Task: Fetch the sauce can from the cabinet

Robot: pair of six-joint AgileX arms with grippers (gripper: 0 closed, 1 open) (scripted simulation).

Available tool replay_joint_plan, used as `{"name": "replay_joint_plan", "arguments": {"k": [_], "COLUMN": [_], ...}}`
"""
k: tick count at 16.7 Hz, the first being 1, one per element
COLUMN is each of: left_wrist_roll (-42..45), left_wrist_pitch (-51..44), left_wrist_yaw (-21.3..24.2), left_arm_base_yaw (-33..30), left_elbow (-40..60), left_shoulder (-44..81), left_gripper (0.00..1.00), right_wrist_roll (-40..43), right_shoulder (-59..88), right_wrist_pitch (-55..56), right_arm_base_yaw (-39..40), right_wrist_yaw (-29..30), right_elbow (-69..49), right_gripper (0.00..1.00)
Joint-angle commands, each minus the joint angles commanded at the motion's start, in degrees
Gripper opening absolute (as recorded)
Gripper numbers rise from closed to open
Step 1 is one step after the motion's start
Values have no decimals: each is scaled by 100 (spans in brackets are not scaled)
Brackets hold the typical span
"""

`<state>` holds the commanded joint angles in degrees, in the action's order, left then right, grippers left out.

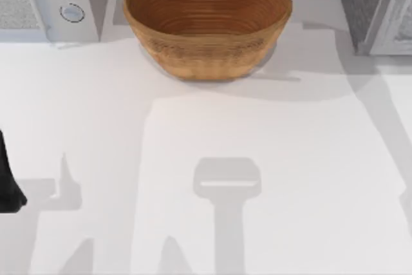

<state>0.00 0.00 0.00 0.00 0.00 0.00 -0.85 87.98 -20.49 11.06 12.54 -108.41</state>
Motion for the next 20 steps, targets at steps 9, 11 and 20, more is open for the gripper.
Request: {"name": "replay_joint_plan", "arguments": {"k": [9, 11, 20], "left_wrist_roll": [0, 0, 0], "left_wrist_pitch": [0, 0, 0], "left_wrist_yaw": [0, 0, 0], "left_arm_base_yaw": [0, 0, 0], "left_elbow": [0, 0, 0], "left_shoulder": [0, 0, 0], "left_gripper": [100, 100, 100], "right_wrist_roll": [1, 2, 3], "right_shoulder": [369, 700, 1469], "right_wrist_pitch": [-1, -46, -146], "right_arm_base_yaw": [-48, -92, -205], "right_wrist_yaw": [-41, -81, -181], "right_elbow": [-414, -791, -1661], "right_gripper": [100, 100, 100]}}
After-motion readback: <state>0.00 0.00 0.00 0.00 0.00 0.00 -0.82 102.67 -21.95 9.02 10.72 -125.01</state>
